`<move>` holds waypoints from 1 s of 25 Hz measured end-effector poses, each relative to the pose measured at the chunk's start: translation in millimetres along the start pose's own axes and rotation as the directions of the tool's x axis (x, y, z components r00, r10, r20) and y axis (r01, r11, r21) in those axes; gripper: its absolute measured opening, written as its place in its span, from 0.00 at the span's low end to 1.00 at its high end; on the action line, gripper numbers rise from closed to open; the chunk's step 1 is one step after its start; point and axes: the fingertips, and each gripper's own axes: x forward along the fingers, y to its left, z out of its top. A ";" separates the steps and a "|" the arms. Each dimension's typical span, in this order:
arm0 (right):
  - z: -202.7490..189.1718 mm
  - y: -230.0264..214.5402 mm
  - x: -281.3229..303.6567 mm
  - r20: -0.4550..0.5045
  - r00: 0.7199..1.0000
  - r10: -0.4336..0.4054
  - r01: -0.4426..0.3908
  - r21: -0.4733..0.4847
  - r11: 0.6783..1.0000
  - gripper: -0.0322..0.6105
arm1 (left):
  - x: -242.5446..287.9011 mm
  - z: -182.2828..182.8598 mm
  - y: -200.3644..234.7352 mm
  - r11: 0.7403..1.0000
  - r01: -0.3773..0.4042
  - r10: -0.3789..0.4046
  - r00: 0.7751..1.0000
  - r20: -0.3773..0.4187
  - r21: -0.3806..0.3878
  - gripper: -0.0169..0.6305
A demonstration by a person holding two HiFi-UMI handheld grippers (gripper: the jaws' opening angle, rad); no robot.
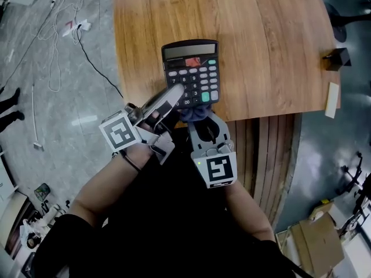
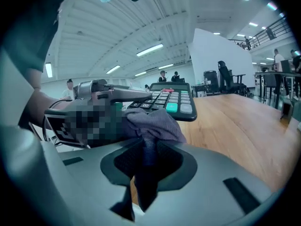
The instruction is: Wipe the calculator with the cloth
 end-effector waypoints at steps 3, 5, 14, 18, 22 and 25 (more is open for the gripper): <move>6.0 -1.3 7.2 0.045 0.999 0.006 -0.005 -0.035 0.999 0.17 | 0.1 -9.9 -4.5 0.994 0.027 -0.027 1.000 0.000 -0.102 0.14; 9.4 -5.7 13.9 0.072 0.997 -0.001 0.004 -0.049 0.999 0.17 | 1.2 -18.5 -6.2 0.991 0.033 -0.037 0.999 -0.022 -0.131 0.14; 25.8 -66.7 8.6 0.212 0.965 -0.157 0.164 -0.015 0.986 0.17 | -1.4 -23.3 -3.2 0.982 0.039 -0.046 0.998 -0.033 -0.185 0.14; 30.1 -108.0 -4.3 0.249 0.937 -0.244 0.255 -0.013 0.967 0.17 | -1.2 -24.9 -0.6 0.974 0.047 -0.055 0.998 -0.028 -0.223 0.14; 34.9 -115.4 -1.4 0.269 0.931 -0.246 0.268 -0.048 0.962 0.17 | -0.5 -26.8 -0.6 0.967 0.053 -0.063 0.997 -0.033 -0.249 0.14; 36.8 -108.6 3.9 0.290 0.930 -0.225 0.251 -0.056 0.966 0.17 | -0.8 -26.9 0.0 0.961 0.057 -0.067 0.997 -0.025 -0.269 0.14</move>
